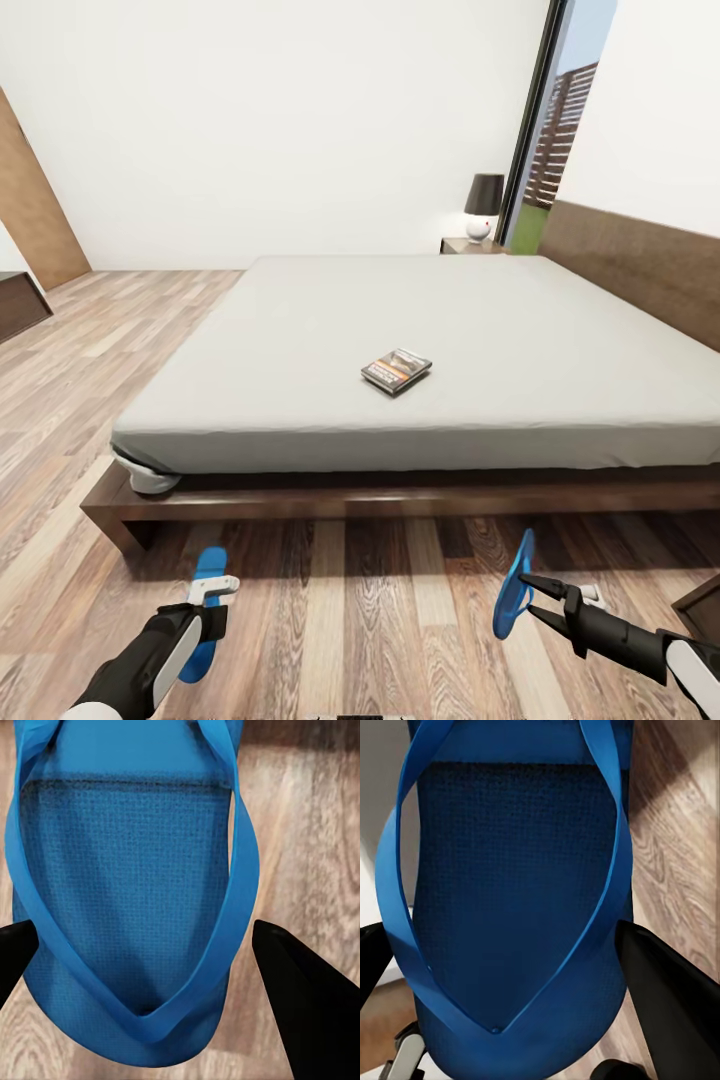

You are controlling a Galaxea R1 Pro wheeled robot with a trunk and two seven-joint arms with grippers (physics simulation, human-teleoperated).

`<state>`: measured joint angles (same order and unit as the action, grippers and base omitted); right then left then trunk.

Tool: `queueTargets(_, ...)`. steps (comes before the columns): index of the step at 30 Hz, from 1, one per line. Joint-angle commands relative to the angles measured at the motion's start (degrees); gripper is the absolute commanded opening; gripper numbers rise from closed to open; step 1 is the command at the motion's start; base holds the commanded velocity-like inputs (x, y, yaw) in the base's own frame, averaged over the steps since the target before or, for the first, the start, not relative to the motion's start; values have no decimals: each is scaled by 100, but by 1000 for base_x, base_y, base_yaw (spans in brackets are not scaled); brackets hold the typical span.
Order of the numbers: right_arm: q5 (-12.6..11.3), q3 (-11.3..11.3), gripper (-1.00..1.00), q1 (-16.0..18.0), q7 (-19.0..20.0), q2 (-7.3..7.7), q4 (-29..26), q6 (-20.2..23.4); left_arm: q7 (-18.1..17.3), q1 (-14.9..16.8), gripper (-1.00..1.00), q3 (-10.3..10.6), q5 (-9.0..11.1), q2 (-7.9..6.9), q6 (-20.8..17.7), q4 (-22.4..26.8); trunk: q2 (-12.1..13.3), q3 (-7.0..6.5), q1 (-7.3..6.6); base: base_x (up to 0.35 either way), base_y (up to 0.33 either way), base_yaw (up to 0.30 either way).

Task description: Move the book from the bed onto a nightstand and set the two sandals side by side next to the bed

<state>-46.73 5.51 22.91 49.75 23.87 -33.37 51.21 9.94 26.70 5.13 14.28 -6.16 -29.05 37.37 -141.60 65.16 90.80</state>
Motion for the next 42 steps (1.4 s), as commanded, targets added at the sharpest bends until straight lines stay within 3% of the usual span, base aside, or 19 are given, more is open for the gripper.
queueTargets(1, -3, 13, -100, 3, 17, -3, -1, 30, 52, 2, -100, 41, 54, -8, -22, 12, -44, 23, 21, 0, 0, 0)
queueTargets(9, 5, 15, -100, 3, 9, -5, 16, 13, 52, 2, -100, 41, 50, -8, -21, 16, -171, 188, 100, 0, 0, 0)
queueTargets(10, 5, 13, -100, 3, 7, -5, 14, -112, 52, 2, -100, 41, 50, -8, -21, 17, -172, 210, 103, 0, 0, 0)
queueTargets(11, 10, 9, -100, 3, -97, -5, 16, -619, 52, 2, -100, 41, 51, -8, -21, 21, -173, 232, 105, 0, 0, 0)
queueTargets(12, 27, -1, -100, 5, -442, -6, 13, -1021, 52, 2, -100, 41, 51, -8, -21, 23, -175, 254, 108, 0, 0, 0)
queueTargets(13, 75, -6, -100, 8, -638, -6, 11, -1133, 52, 2, -100, 41, 52, -8, -21, 23, -176, 276, 110, 0, 0, 0)
queueTargets(14, 314, -16, -100, 9, -881, -11, 8, -1256, 52, 2, -100, 36, 54, -12, -21, 24, -177, 299, 113, 0, 0, 0)
queueTargets(17, 719, -22, -100, 8, -978, -8, -28, -1314, 52, 2, -100, 27, 57, -16, -21, 29, -181, 365, 121, 0, 0, 0)
queueTargets(20, 808, -26, -100, 4, -725, -7, -267, -1311, 52, 2, -100, 31, 58, -10, -21, 32, -185, 432, 128, 0, 0, 0)
queueTargets(24, 859, -53, -100, 3, 99, -7, -692, -1271, 52, 2, -100, 32, 58, -8, -25, 33, -191, 520, 139, 0, 0, 0)
queueTargets(27, 980, -57, -100, 3, 191, -7, -739, -1267, 52, 4, -100, 34, 58, -8, -28, 33, -195, 587, 146, 0, 0, 0)
queueTargets(30, 1311, -46, -100, 3, 161, -7, -733, -1288, 52, 3, -100, 37, 58, -8, -30, 33, -199, 653, 154, 0, 0, 0)
queueTargets(34, 1396, -44, -100, 3, -482, -10, -695, -1350, 52, 4, -100, 37, 64, -8, -28, 27, -204, 742, 164, 0, 0, 0)
queueTargets(35, 1402, -52, -100, 3, -933, -18, -679, -1355, 52, 3, -100, 34, 60, -8, -28, 31, -205, 764, 167, 0, 0, 0)
queueTargets(36, 1406, -54, -100, 3, -1082, -20, -671, -1357, 52, 2, -100, 33, 61, -8, -29, 32, -207, 786, 170, 0, 0, 0)
queueTargets(39, 1442, -52, -100, 3, -1266, -17, -544, -1319, 47, 2, -100, 33, 66, -8, -30, 33, -211, 852, 177, 0, 0, 0)
queueTargets(42, 1418, -50, -100, 3, -1138, -15, -547, -1284, 45, 4, -100, 36, 66, -8, -30, 33, -215, 919, 185, 0, 0, 0)
